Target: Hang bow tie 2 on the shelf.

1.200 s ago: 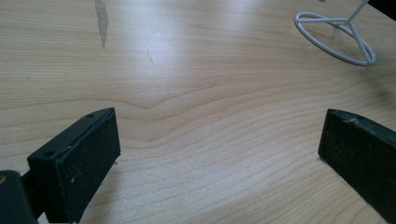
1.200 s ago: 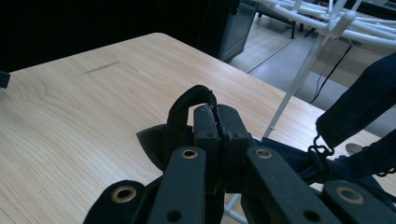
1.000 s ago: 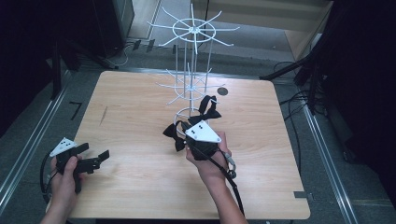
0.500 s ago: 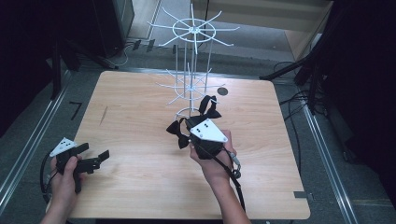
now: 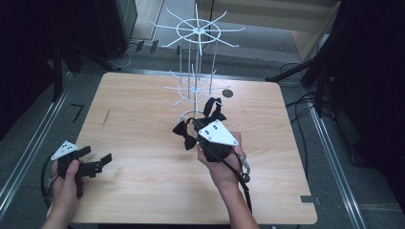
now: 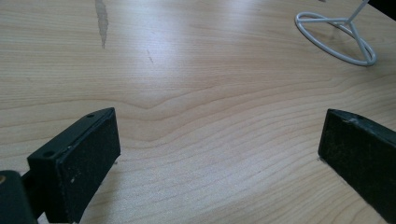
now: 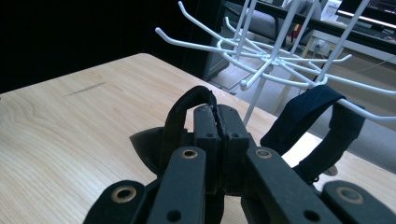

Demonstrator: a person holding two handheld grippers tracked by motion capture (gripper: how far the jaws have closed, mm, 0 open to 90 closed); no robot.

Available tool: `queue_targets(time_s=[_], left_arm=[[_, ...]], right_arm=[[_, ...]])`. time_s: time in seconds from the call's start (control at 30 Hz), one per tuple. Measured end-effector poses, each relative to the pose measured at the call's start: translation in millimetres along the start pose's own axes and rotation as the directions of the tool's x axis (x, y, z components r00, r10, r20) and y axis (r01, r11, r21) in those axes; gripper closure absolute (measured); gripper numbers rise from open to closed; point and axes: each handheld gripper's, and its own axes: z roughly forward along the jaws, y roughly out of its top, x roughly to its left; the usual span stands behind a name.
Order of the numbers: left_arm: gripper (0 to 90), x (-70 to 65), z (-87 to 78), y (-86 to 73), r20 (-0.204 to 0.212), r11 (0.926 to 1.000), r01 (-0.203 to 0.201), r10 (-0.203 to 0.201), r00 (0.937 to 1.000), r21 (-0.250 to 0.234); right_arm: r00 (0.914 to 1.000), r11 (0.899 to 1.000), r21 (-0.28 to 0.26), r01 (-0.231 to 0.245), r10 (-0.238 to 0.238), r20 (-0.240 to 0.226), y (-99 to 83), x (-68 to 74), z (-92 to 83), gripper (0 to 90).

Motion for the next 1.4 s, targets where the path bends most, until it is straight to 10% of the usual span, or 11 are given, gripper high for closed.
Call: queue_targets(time_s=[1.4], left_arm=[[0.0, 0.0, 0.1, 0.0, 0.000, 1.0000, 0.001, -0.001, 1.0000, -0.002]], right_arm=[[0.9994, 0.999, -0.032, 0.003, -0.002, 0.033, 20.0, -12.1, -10.9, 89.3]])
